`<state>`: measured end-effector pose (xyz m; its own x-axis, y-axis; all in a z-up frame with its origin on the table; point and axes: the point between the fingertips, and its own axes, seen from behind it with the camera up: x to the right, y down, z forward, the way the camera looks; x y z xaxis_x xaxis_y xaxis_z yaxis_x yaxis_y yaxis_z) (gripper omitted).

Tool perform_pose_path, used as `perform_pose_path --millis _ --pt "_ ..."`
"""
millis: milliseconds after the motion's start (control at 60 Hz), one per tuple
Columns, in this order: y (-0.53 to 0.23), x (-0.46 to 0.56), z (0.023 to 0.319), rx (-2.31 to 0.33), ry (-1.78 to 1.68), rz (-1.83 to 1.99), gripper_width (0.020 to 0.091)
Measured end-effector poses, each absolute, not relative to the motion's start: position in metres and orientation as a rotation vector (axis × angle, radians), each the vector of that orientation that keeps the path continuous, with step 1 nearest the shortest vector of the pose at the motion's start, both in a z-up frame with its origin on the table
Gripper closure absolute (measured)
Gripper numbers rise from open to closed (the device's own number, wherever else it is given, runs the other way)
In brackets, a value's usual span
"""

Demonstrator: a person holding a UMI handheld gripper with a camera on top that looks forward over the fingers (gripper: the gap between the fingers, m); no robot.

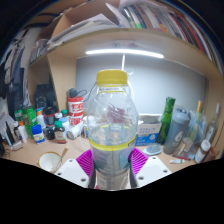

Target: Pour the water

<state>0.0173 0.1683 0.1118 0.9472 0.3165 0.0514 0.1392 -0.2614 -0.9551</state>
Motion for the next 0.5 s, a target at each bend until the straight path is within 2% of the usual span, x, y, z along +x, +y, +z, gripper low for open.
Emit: perform_pose_path --millis 217,500 --pt "0.155 0.012 0.054 -1.880 -0.360 0.320 0.0586" --pt "0.156 0.019 0.063 -1.739 -0.358 0.309 0.0582"
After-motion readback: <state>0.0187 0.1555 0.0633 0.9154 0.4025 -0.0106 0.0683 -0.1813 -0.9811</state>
